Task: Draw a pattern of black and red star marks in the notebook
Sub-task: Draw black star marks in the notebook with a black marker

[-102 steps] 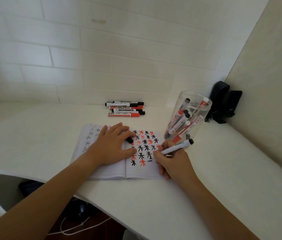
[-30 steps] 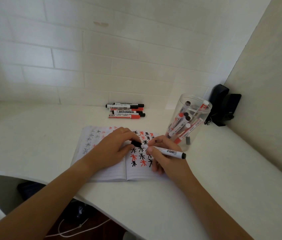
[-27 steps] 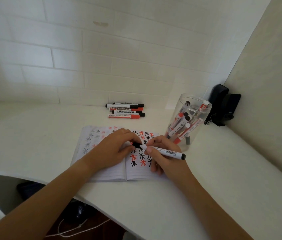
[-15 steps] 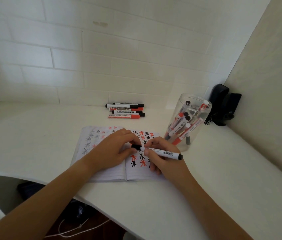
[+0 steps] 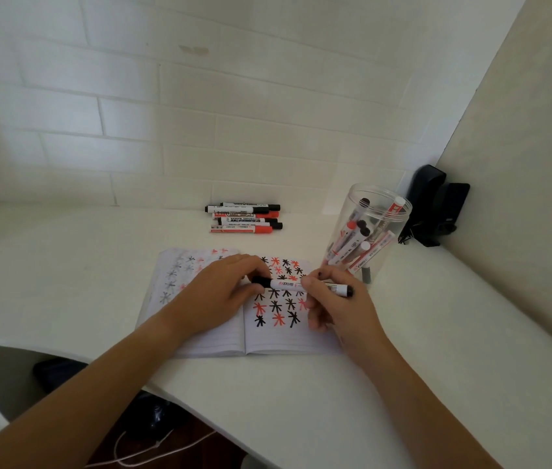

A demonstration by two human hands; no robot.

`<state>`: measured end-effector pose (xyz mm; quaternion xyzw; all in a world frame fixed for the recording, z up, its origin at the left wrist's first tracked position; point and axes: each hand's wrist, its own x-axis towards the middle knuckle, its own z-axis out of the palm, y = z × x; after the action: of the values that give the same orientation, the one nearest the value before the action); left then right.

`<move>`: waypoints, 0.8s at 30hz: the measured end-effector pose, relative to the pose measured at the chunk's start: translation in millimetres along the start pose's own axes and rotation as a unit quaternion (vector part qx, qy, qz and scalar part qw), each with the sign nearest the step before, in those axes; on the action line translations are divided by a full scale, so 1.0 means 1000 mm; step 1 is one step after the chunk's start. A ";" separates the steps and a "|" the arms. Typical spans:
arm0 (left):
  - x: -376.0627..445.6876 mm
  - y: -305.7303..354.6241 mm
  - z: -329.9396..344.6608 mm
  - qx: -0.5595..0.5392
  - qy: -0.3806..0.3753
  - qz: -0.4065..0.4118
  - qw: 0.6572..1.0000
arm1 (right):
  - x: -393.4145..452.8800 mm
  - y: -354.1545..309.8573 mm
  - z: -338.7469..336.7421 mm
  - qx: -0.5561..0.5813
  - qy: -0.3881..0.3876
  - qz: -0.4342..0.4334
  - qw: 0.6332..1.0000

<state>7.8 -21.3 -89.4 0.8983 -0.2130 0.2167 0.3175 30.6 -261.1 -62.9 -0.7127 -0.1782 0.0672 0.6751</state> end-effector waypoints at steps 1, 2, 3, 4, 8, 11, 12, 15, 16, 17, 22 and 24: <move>0.000 -0.002 0.001 -0.004 0.005 -0.015 1.000 | 0.001 -0.001 -0.003 0.000 0.007 -0.005 1.000; 0.000 -0.004 0.002 -0.007 0.011 -0.029 0.999 | 0.001 -0.002 -0.005 -0.001 0.006 -0.006 1.000; 0.000 -0.007 0.004 -0.006 0.017 -0.040 0.999 | 0.001 -0.001 -0.007 -0.011 0.005 -0.008 1.000; 0.001 -0.009 0.005 0.000 0.020 -0.044 0.999 | 0.000 -0.001 -0.008 -0.035 0.004 -0.013 0.999; 0.004 -0.017 0.011 0.048 0.019 -0.008 0.999 | -0.002 0.005 0.000 -0.186 0.015 -0.066 0.980; 0.004 -0.015 0.010 0.079 0.031 0.014 0.996 | 0.000 0.009 0.004 -0.258 0.028 -0.133 0.956; 0.003 -0.013 0.009 0.085 0.037 0.024 0.995 | 0.001 0.009 0.005 -0.265 0.032 -0.143 0.953; 0.002 -0.010 0.008 0.088 0.044 0.036 0.995 | 0.001 0.012 0.006 -0.256 0.037 -0.129 0.957; 0.002 -0.010 0.008 0.087 0.044 0.034 0.995 | 0.000 0.012 0.007 -0.256 0.038 -0.128 0.958; 0.002 -0.009 0.008 0.085 0.045 0.031 0.995 | 0.000 0.012 0.008 -0.257 0.039 -0.130 0.957; 0.000 -0.009 0.008 0.073 0.040 0.039 0.996 | -0.003 0.007 0.010 -0.220 0.021 -0.085 0.972; 0.000 -0.008 0.009 0.076 0.028 0.040 0.996 | -0.004 0.006 0.008 -0.191 0.009 -0.052 0.980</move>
<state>14.2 -21.1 -99.7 0.9044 -0.2224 0.2695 0.2450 25.5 -255.0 -69.7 -0.8190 -0.2182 -0.0097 0.5306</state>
